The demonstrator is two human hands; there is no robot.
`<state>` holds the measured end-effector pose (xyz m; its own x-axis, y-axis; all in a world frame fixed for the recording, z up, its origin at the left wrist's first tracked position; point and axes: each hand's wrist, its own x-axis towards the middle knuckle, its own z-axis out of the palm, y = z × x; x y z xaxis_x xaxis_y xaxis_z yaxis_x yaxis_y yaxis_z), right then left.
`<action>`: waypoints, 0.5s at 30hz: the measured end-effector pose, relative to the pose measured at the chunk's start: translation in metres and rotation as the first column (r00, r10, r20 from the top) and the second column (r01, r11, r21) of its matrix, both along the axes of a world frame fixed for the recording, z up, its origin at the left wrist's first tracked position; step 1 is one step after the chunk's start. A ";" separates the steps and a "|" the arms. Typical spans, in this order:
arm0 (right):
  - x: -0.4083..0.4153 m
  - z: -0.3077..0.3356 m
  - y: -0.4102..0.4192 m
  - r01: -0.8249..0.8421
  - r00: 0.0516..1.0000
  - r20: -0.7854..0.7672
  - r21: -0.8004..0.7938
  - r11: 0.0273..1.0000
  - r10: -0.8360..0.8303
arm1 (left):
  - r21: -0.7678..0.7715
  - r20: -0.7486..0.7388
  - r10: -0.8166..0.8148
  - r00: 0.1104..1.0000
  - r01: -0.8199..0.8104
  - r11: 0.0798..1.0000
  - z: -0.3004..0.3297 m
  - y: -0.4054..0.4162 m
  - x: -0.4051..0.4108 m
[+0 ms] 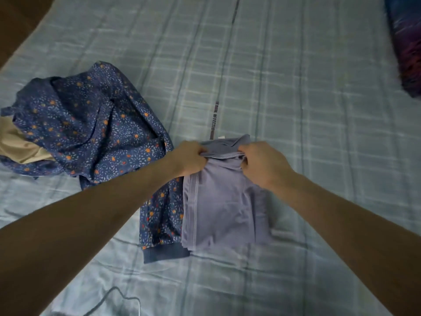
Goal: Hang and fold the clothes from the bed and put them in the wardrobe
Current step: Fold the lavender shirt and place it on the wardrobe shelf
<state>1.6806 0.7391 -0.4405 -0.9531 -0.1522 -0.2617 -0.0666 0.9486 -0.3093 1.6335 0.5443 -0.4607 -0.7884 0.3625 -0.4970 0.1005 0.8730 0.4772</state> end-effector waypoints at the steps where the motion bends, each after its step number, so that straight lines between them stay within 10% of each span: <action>1: -0.012 -0.008 -0.001 0.011 1.000 -0.022 0.007 1.000 -0.011 | 0.006 -0.024 0.024 0.999 -0.024 1.000 -0.005 -0.001 -0.010; 9: -0.057 -0.083 0.002 -0.006 1.000 -0.008 0.288 0.958 0.008 | -0.226 -0.145 -0.111 0.983 0.076 0.971 -0.068 -0.006 -0.042; 15: -0.088 -0.063 0.010 -0.073 0.976 0.206 0.016 0.997 0.068 | -0.064 0.014 -0.182 0.983 0.183 0.981 -0.053 -0.011 -0.066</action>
<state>1.5927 0.7489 -0.5035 -0.8658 -0.2084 -0.4549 -0.0707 0.9509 -0.3012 1.5679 0.5331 -0.5134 -0.7079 0.4666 -0.5303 0.2575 0.8696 0.4213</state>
